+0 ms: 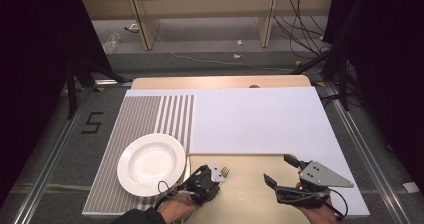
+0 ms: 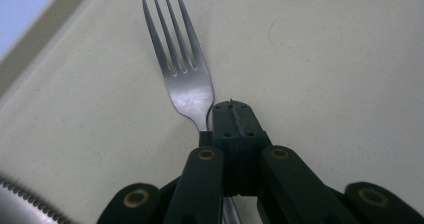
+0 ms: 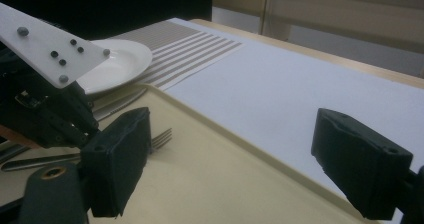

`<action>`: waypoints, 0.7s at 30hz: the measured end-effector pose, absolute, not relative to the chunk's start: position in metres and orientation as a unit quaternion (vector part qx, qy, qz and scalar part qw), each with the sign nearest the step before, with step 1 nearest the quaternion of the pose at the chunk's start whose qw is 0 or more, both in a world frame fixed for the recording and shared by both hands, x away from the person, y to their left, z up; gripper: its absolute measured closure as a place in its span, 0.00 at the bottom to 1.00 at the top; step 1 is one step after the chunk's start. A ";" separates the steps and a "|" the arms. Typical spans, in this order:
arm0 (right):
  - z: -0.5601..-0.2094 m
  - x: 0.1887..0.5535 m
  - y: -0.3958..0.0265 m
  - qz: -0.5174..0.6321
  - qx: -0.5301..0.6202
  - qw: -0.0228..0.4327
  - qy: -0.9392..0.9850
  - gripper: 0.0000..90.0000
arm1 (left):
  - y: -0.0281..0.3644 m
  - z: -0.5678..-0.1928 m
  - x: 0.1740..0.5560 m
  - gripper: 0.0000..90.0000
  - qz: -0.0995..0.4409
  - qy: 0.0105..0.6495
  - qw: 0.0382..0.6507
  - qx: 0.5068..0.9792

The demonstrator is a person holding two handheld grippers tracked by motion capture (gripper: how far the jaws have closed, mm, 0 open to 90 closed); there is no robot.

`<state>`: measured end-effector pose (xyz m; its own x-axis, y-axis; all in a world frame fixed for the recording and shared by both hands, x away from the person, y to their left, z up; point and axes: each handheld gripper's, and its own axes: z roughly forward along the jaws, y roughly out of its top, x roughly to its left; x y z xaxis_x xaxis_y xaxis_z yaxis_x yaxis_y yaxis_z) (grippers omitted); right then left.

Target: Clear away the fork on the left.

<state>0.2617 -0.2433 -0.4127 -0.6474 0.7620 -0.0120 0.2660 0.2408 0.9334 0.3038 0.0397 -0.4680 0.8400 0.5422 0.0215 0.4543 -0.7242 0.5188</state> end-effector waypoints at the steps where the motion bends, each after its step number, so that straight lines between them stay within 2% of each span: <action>1: -0.413 0.262 -0.243 0.512 0.343 0.242 0.749 0.19 | 0.040 -0.468 0.304 0.99 0.086 0.272 0.255 0.924; 21: -0.413 0.261 -0.243 0.512 0.343 0.242 0.749 0.19 | 0.062 -0.466 0.312 0.99 0.105 0.302 0.229 0.920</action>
